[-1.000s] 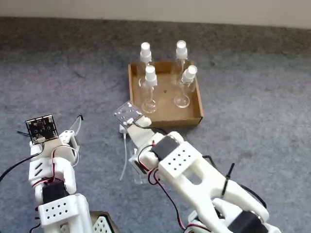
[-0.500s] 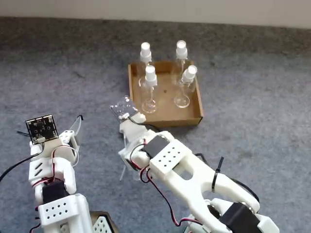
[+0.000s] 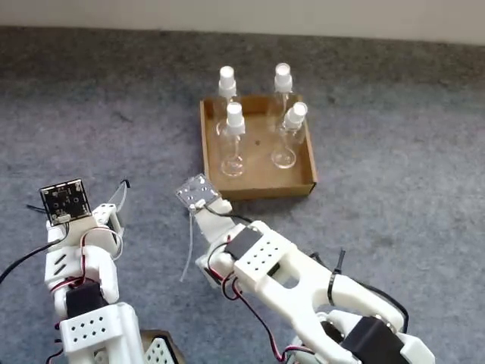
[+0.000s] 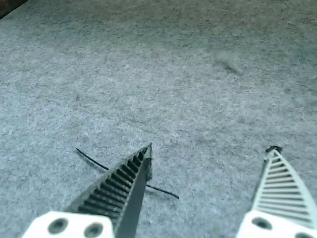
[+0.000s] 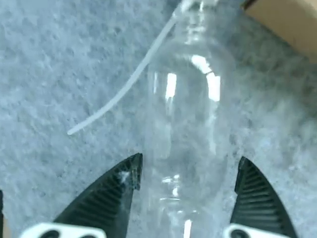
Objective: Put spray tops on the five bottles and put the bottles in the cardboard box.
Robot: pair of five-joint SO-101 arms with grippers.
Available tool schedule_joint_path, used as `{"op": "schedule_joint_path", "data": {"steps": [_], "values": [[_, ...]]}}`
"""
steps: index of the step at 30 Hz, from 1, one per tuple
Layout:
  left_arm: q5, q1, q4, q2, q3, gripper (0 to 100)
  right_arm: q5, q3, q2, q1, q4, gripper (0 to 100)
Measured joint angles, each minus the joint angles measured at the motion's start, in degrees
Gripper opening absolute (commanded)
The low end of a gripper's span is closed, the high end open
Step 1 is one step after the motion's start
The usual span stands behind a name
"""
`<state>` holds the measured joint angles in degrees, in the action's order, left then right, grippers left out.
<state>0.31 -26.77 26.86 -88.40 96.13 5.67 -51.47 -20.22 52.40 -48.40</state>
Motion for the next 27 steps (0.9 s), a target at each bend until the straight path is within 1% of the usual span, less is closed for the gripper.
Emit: {"op": "schedule_joint_path", "data": {"steps": [5,9,11,12,16,18,20,23,25,27], "values": [[0.0,0.0,0.0,0.0,0.0,32,0.1,0.1,-0.1,2.0,0.0,3.1],[0.0,0.0,0.0,0.0,0.0,32,0.1,0.1,-0.1,2.1,-0.6,1.2],[0.0,0.0,0.0,0.0,0.0,32,0.0,0.2,-0.2,2.2,-3.8,1.2],[0.0,0.0,0.0,0.0,0.0,32,-1.1,0.4,-0.3,2.2,-5.6,1.2],[0.0,0.0,0.0,0.0,0.0,32,-10.5,3.6,-2.9,2.3,-13.5,1.1],[0.0,0.0,0.0,0.0,0.0,32,-13.9,5.6,-6.0,1.8,-18.3,1.1],[0.0,0.0,0.0,0.0,0.0,32,-16.2,8.2,-9.7,-0.5,-23.7,1.1],[0.0,0.0,0.0,0.0,0.0,32,-21.1,12.7,-16.2,-6.9,-32.8,1.1],[0.0,0.0,0.0,0.0,0.0,32,-25.4,15.2,-20.4,-13.5,-38.8,1.1],[0.0,0.0,0.0,0.0,0.0,32,-31.1,16.6,-23.9,-22.0,-42.5,1.1]]}}
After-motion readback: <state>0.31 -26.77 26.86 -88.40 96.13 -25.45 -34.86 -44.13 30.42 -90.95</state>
